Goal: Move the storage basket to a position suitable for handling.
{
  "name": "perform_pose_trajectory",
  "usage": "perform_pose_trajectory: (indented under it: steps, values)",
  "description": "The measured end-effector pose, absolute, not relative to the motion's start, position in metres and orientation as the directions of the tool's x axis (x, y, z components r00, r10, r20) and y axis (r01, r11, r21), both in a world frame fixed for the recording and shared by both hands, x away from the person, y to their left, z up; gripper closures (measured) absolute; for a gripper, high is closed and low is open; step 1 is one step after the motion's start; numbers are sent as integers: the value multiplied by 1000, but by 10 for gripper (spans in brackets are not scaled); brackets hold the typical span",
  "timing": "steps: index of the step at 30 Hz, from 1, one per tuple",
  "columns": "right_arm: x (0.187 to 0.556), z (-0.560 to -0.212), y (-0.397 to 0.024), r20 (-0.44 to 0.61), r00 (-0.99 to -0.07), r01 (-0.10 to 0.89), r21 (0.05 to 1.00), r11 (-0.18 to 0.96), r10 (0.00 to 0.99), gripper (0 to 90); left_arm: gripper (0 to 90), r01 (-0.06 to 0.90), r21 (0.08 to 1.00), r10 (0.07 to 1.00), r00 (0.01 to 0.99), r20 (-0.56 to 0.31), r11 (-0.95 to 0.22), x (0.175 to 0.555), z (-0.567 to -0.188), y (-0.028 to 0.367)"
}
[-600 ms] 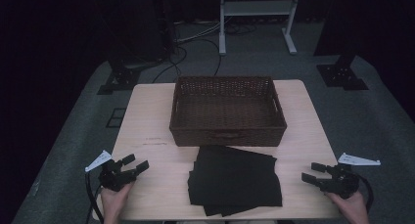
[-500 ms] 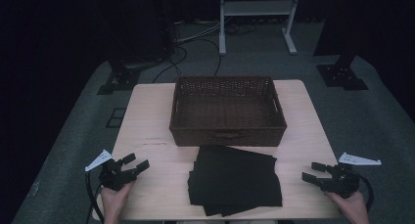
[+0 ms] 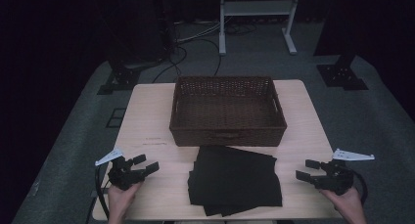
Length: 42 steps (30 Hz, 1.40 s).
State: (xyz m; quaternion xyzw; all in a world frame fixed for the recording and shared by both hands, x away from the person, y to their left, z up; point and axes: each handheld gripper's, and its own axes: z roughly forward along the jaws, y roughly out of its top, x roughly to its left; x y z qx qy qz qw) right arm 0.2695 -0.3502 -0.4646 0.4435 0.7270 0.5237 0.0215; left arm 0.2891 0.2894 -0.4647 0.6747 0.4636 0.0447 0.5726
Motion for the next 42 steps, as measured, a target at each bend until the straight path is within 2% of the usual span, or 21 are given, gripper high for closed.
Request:
perform_pose_trajectory:
  steps: [9,20,31,42]
  values:
    - [277,-459,-331,435,-613,645,757,100,659,131,25,613,789,638,598,-486,27,292,-458,263]
    - [282,-457,-314,453,-616,667,735,121,645,128,25,674,736,632,595,-497,-57,299,-459,228]
    - [288,-466,-298,485,-600,705,696,135,637,128,26,734,668,614,584,-531,-120,306,-466,194]
    - [293,-481,-291,513,-561,755,639,147,650,128,26,760,625,620,579,-529,-177,307,-475,174]
